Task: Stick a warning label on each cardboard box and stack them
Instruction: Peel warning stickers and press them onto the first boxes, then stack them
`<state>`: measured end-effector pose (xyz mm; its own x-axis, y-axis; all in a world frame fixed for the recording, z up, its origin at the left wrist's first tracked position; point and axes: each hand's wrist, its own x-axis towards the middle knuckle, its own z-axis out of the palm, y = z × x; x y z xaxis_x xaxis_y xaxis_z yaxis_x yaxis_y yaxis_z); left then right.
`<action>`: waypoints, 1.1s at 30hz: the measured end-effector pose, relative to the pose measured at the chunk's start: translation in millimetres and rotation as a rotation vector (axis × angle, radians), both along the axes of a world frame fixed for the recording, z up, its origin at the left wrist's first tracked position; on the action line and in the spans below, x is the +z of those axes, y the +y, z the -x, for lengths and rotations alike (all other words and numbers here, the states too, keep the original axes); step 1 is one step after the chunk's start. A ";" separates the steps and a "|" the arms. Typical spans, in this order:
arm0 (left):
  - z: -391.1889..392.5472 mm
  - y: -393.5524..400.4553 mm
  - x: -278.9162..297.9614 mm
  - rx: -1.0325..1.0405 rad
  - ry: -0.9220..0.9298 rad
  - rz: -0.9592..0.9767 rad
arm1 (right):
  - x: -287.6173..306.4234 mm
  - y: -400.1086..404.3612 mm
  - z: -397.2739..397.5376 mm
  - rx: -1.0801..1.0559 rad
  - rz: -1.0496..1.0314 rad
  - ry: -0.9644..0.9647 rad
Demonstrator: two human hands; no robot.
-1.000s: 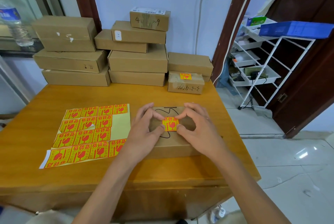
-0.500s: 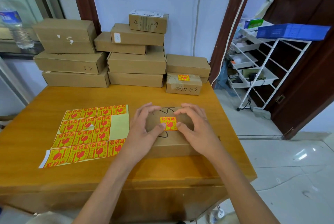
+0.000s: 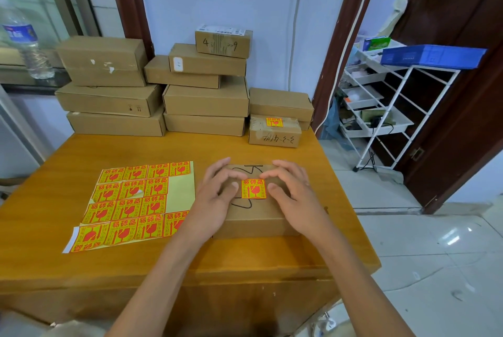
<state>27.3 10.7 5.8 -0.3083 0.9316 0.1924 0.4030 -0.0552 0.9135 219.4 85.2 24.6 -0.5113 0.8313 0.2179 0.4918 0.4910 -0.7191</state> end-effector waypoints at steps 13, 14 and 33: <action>-0.8 -0.4 6.5 -0.010 0.003 0.063 | 11.0 -9.9 2.0 -0.090 0.126 -0.118; -1.2 -0.7 7.9 -0.009 0.009 0.075 | 13.2 -10.5 1.9 -0.090 0.144 -0.136; -16.3 -7.9 25.7 0.115 -0.286 0.187 | 12.8 -19.9 7.0 -0.237 0.251 0.003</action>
<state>43.5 2.7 31.5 -0.4303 0.8984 -0.0877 0.1231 0.1546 0.9803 212.4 65.3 37.4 -0.2977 0.9546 -0.0073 0.5689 0.1713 -0.8044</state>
